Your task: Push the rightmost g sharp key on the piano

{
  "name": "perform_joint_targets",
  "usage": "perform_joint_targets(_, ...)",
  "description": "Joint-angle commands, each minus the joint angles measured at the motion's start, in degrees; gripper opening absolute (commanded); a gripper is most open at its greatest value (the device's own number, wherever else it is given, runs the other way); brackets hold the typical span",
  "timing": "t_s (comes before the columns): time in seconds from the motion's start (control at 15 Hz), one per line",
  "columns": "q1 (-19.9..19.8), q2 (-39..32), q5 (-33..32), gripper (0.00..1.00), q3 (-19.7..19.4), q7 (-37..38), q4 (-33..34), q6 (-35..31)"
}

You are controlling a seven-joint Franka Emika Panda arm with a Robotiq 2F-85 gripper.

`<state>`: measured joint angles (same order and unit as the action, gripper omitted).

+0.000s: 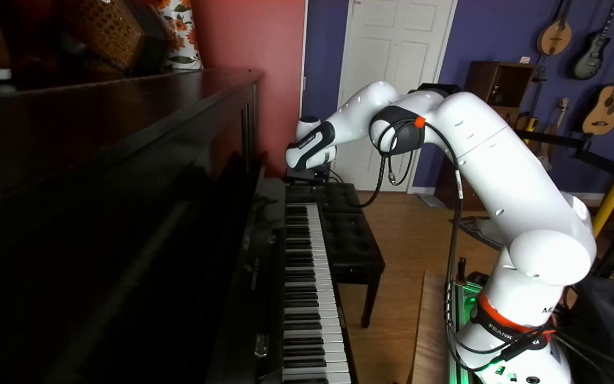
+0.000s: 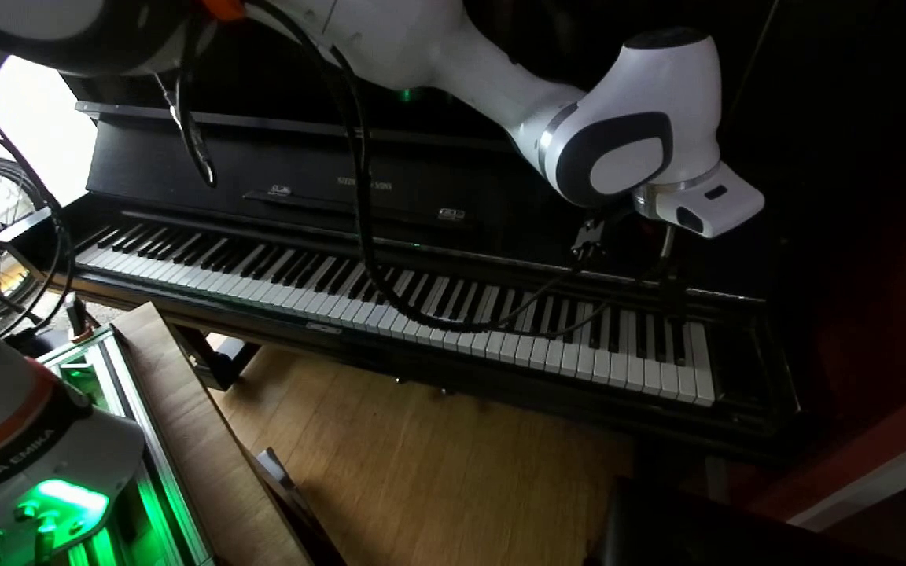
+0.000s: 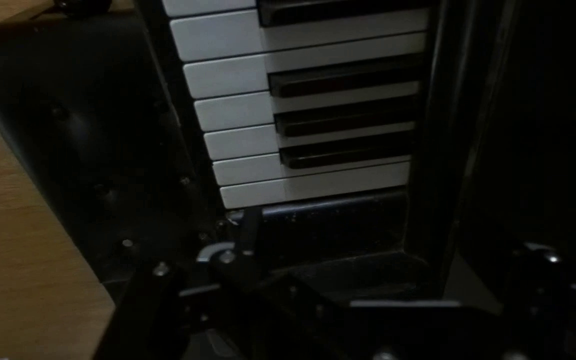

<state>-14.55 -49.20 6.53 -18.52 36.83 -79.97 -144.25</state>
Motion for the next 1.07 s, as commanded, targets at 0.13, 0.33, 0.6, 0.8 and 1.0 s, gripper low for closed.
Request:
perform_joint_targets(0.13, 5.3, 9.7, -5.0, 1.00, -5.4, 1.5, -13.3, -0.2)
perform_joint_targets(0.33, 6.6, 14.2, -6.6, 1.00, -6.5, 1.2, -18.2, -0.4)
perform_joint_targets(0.6, 7.8, 20.6, -9.4, 1.00, -7.2, 1.1, -24.0, 0.8)
perform_joint_targets(0.8, 9.0, 25.2, -12.6, 1.00, -7.6, 1.6, -28.3, 0.7)
perform_joint_targets(1.0, 9.6, 29.0, -16.2, 1.00, -7.7, 1.8, -32.0, -0.1)
